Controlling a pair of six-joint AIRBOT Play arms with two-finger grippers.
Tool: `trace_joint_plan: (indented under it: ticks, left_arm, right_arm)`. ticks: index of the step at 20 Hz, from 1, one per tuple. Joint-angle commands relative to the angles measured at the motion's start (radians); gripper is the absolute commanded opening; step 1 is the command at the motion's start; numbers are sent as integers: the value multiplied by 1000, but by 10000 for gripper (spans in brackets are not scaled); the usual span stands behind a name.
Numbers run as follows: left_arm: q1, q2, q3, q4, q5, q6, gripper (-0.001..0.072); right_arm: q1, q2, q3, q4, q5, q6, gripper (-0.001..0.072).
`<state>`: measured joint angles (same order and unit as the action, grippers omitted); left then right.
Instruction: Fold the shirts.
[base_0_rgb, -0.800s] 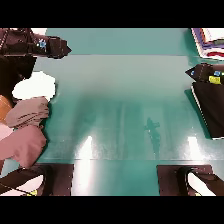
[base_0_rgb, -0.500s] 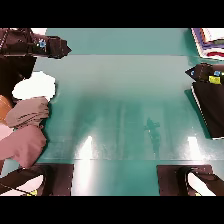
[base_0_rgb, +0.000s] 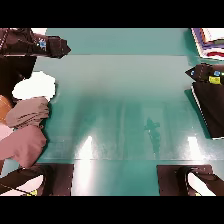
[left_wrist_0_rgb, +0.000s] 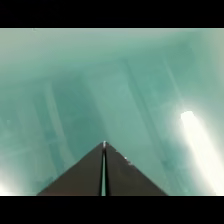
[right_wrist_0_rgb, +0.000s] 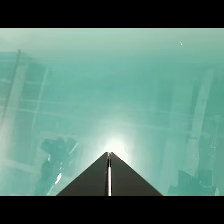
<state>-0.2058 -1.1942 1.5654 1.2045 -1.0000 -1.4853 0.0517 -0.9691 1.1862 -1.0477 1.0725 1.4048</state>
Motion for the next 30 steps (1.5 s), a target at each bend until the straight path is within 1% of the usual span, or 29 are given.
trace_joint_plan:
  ticks: [1, 2, 3, 4, 5, 6, 10, 12, 15, 19, 20, 21, 22, 25, 28, 30]
  left_arm:
    - [3, -2, 0, 132, 58, -2, 349]
    - [3, -5, -5, 229, 55, -33, 576]
    - [3, -15, -13, 346, 42, -64, 556]
    - [6, -31, -29, 453, 26, -99, 555]
    - [23, -51, -54, 531, 14, -133, 555]
    - [51, -76, -85, 552, 13, -147, 555]
    - [220, -198, -206, 546, 27, -213, 555]
    - [285, -276, -220, 540, 31, -217, 555]
    - [324, -364, -220, 539, 32, -217, 554]
    - [329, -375, -210, 541, 45, -217, 551]
    - [329, -369, -202, 541, 41, -217, 396]
    - [329, -362, -189, 541, 34, -217, 138]
    - [329, -352, -177, 541, 28, -216, 37]
    - [329, -277, -100, 541, -27, -204, 28]
    - [310, -117, 33, 535, -111, -134, 28]
    - [253, -6, 132, 530, -198, -76, 28]
  right_arm:
    - [1, 1, 1, 0, -1, 0, 14]
    - [1, 1, 1, 0, 0, 0, 14]
    - [1, 1, 1, 0, 0, 0, 14]
    - [1, 1, 0, 0, -1, 0, 14]
    - [1, 1, 1, 0, -1, 0, 14]
    - [1, 1, 1, 0, 0, 0, 14]
    - [1, 1, 0, 1, 0, 0, 14]
    - [1, 1, 0, 0, -1, 0, 14]
    - [1, 1, 0, 1, -1, 1, 14]
    - [1, 1, 0, 1, -7, 1, 14]
    - [1, 1, 1, 1, -11, 1, 14]
    - [1, 1, 1, 1, -12, 1, 14]
    - [1, 1, 1, 1, -13, 1, 14]
    - [1, 1, 19, 2, -23, 1, 14]
    - [1, 1, 123, 2, -25, 1, 14]
    - [1, 1, 209, 1, -29, 0, 14]
